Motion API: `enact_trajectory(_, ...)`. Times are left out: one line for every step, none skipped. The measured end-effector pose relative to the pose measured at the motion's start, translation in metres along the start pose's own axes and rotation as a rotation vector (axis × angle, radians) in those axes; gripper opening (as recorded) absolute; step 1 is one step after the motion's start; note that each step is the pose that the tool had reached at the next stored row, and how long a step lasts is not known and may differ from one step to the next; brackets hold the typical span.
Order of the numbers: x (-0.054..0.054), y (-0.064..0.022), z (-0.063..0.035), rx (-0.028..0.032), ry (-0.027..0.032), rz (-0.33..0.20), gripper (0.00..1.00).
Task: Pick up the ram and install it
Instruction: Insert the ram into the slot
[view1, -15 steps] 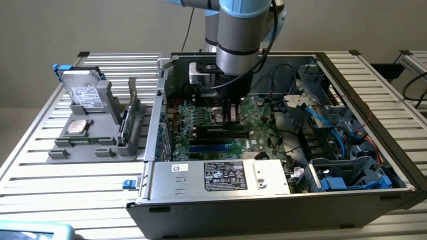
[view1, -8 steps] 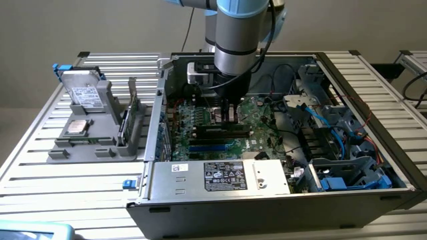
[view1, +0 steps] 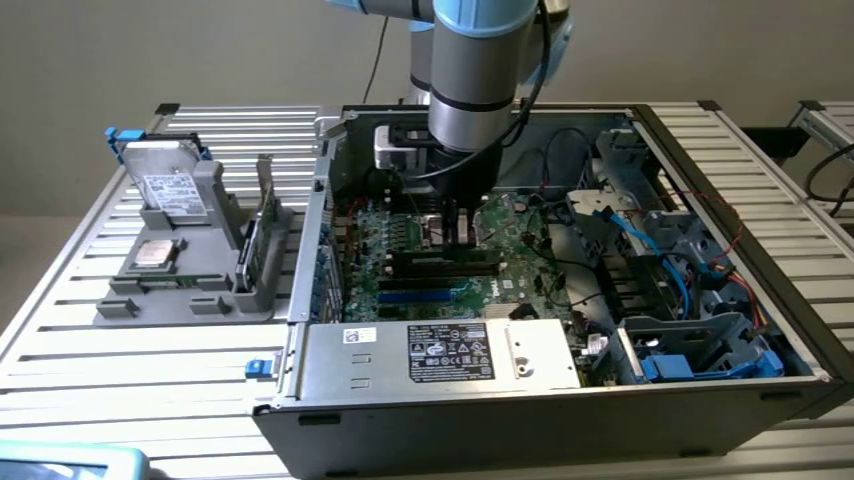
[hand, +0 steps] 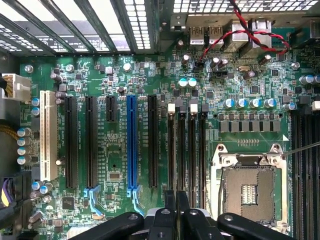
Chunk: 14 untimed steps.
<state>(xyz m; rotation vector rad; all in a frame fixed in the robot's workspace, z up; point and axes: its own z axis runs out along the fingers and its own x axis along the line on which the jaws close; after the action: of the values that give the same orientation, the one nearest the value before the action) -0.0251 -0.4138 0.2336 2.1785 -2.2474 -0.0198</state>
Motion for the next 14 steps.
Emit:
enact_trajectory(0.0000, 0.0000, 0.0001, 0.0000, -0.0001, 0.000, 0.13)
enact_trajectory(0.0001, 0.0000, 0.0002, 0.0001, -0.0003, 0.000, 0.13)
enact_trajectory(0.0003, 0.0000, 0.0002, 0.0000, -0.0003, 0.000, 0.13)
enact_trajectory(0.0009, -0.0001, 0.0002, -0.0007, -0.0004, 0.000, 0.13)
enact_trajectory(0.0016, -0.0005, -0.0009, -0.0022, -0.0001, 0.000, 0.13)
enact_trajectory(0.0020, -0.0009, -0.0029, -0.0029, 0.0000, 0.000, 0.13)
enact_trajectory(0.0022, -0.0012, -0.0046, -0.0032, -0.0001, 0.000, 0.13)
enact_trajectory(0.0025, -0.0014, -0.0053, -0.0033, -0.0002, 0.000, 0.13)
enact_trajectory(0.0027, -0.0014, -0.0053, -0.0035, -0.0003, 0.000, 0.13)
enact_trajectory(0.0027, -0.0014, -0.0053, -0.0034, -0.0003, 0.000, 0.13)
enact_trajectory(0.0028, -0.0014, -0.0052, -0.0035, -0.0003, 0.000, 0.13)
enact_trajectory(0.0028, -0.0014, -0.0050, -0.0035, -0.0002, 0.000, 0.13)
enact_trajectory(0.0028, -0.0015, -0.0045, -0.0035, -0.0003, 0.000, 0.13)
enact_trajectory(0.0029, -0.0015, -0.0043, -0.0035, -0.0001, -0.001, 0.13)
